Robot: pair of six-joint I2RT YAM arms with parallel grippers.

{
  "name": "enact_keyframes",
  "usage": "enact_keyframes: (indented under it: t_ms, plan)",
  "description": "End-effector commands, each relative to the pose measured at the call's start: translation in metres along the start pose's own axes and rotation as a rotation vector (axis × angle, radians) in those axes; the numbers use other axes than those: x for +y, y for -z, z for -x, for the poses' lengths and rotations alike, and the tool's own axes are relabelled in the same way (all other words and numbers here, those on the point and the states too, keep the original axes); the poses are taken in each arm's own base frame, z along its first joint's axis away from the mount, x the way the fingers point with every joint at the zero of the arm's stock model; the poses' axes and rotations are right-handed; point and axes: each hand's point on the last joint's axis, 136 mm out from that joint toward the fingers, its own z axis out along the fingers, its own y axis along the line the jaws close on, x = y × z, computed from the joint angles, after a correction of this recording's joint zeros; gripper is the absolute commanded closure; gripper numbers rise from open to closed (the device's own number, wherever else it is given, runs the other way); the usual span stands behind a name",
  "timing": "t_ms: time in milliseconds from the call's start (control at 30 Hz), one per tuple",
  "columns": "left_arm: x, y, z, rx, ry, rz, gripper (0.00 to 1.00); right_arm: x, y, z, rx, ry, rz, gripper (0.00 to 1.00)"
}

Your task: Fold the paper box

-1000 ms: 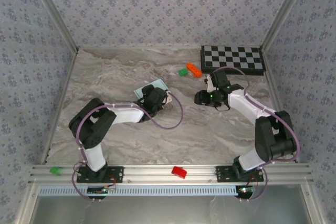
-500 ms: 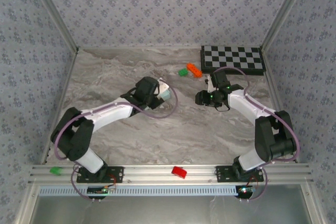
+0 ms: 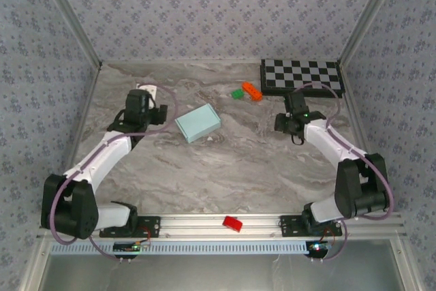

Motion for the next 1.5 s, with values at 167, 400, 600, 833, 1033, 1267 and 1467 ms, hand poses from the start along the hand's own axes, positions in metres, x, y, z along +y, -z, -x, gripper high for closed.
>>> enact_keyframes:
  t_ms: [167,400,600,833,1033,1267,1467]
  plan:
    - [0.067,-0.009,-0.057,0.075,0.195,0.208,0.06,-0.074,-0.001,0.016,-0.156,-0.071,-0.194,0.42]
    - [0.077,-0.025,-0.082,-0.016,0.232,0.164,0.0,-0.086,-0.014,0.026,-0.305,-0.121,-0.097,0.39]
    - [0.064,-0.04,-0.081,-0.074,0.252,0.009,0.0,-0.074,-0.024,0.036,-0.404,-0.068,0.021,0.37]
    - [0.058,-0.048,-0.063,-0.171,0.261,-0.103,0.0,-0.069,-0.029,0.042,-0.476,-0.002,0.07,0.36]
    - [0.057,-0.056,-0.064,-0.234,0.27,-0.124,0.0,-0.066,-0.024,0.041,-0.561,0.048,0.082,0.36]
    - [0.052,-0.054,-0.066,-0.257,0.251,-0.137,0.01,-0.062,-0.033,0.037,-0.592,0.078,0.089,0.36]
    - [0.058,-0.064,-0.076,-0.219,0.249,-0.042,0.01,-0.054,-0.041,0.031,-0.609,0.124,0.067,0.33]
